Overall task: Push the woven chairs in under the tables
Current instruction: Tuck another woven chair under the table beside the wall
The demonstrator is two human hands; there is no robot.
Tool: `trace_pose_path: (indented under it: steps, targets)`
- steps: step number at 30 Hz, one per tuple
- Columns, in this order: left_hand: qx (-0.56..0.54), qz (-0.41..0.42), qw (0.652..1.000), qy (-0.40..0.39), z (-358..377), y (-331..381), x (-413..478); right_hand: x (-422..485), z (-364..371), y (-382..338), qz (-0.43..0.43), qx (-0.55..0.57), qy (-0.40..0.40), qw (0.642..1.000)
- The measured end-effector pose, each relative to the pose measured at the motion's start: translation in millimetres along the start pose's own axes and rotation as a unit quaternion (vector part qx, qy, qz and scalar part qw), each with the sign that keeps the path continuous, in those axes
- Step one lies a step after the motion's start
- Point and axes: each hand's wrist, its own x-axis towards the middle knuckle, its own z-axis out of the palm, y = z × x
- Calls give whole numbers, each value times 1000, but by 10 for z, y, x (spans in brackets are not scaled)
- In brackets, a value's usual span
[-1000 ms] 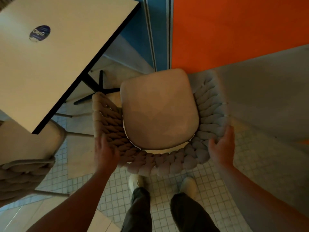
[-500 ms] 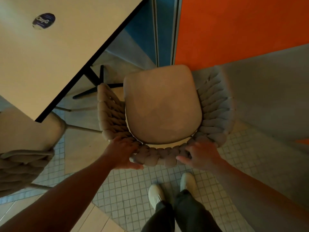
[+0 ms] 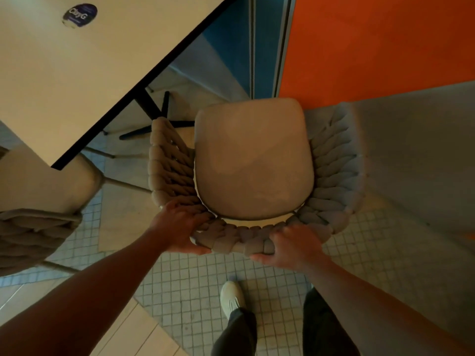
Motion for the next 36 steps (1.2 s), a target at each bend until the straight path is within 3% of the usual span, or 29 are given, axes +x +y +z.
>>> trace_pose_path:
  steps: [12,19,24,36]
  targets:
    - [-11,-45,999,-27,66,208,-108,13,131,154,-25,1,-59,998]
    - [-58,-78,995,16,143,542,-249,-76,-101,290,-84,-18,-62,994]
    - [-76,-117,990,34,159,823,-257,-79,-381,409,-97,-24,-155,983]
    - [-101,-191,973,87,5,1491,-114,44,-602,967,-181,-98,-204,957]
